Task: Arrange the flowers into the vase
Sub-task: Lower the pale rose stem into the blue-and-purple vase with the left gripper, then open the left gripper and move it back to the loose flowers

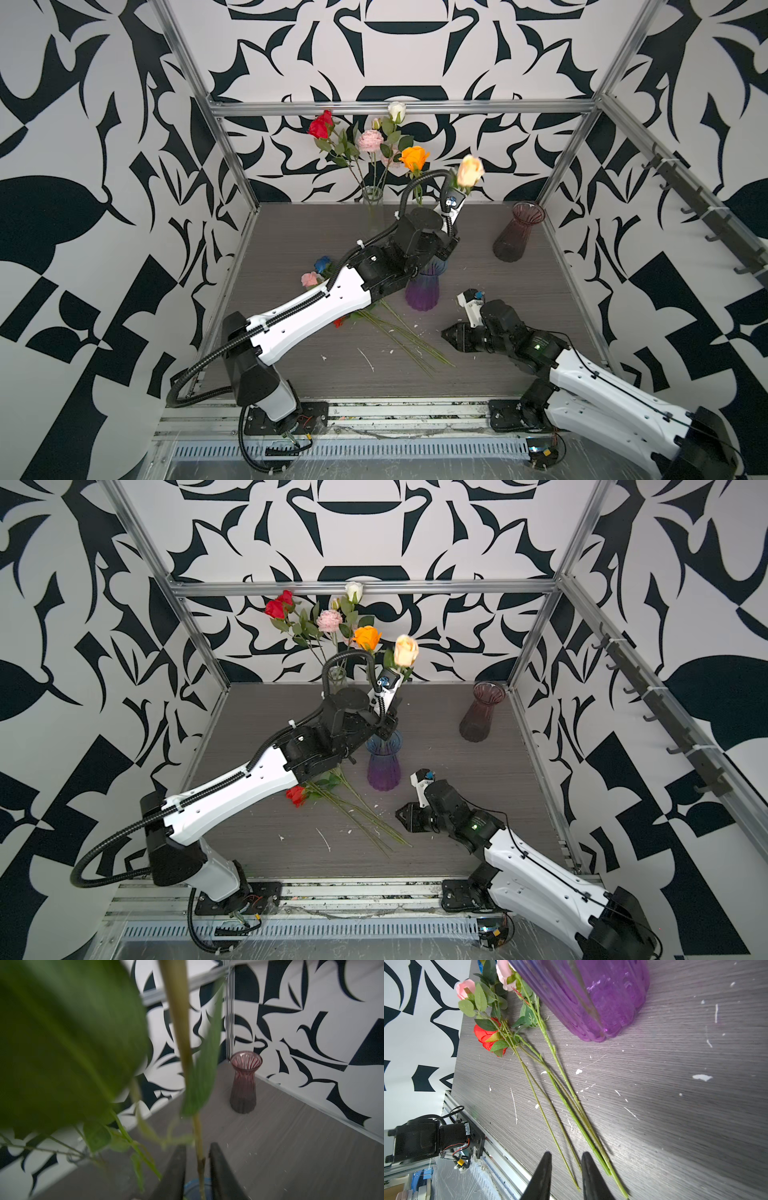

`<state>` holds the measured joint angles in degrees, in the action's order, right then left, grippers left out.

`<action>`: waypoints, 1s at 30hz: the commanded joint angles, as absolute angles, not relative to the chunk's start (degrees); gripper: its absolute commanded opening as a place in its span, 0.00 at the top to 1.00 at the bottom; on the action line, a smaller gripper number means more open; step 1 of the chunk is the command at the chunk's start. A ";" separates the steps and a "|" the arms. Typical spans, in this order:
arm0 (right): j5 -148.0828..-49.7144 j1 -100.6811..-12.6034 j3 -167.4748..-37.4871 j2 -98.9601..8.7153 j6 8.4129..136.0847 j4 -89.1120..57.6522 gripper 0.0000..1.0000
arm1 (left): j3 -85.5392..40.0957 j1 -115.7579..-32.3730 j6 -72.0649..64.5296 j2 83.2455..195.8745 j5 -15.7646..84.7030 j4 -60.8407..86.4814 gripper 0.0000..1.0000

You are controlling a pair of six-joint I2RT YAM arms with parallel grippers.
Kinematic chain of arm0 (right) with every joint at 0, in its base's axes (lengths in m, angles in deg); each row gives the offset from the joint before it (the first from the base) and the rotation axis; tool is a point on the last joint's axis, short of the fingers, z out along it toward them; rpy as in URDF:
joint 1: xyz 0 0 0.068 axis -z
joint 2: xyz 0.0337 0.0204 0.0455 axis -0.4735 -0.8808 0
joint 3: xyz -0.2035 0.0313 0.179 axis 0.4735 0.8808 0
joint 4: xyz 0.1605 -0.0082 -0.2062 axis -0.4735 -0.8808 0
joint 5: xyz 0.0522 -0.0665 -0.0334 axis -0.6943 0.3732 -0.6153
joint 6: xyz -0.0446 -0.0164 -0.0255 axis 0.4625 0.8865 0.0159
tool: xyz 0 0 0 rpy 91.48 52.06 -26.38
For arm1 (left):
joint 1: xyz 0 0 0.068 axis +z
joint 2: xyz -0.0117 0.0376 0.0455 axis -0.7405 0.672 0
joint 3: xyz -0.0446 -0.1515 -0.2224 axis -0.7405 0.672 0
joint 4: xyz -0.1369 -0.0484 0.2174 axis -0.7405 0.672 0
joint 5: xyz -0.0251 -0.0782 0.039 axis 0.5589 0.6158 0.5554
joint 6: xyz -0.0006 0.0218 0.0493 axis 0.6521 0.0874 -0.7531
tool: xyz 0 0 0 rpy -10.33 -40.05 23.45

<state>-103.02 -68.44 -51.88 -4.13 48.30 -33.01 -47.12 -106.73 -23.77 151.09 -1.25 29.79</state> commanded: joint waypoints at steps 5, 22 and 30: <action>-102.78 -68.25 -52.03 -2.94 48.32 -33.00 0.71 | -48.20 -104.39 -17.20 150.30 -3.30 37.74 0.44; -104.69 -68.07 -53.27 -9.97 47.89 -31.00 0.71 | -3.59 -101.48 2.30 113.57 -3.23 33.55 0.37; -106.22 -68.16 -55.08 -16.99 47.63 -28.22 0.72 | 11.98 -101.08 12.70 104.60 -1.05 33.54 0.42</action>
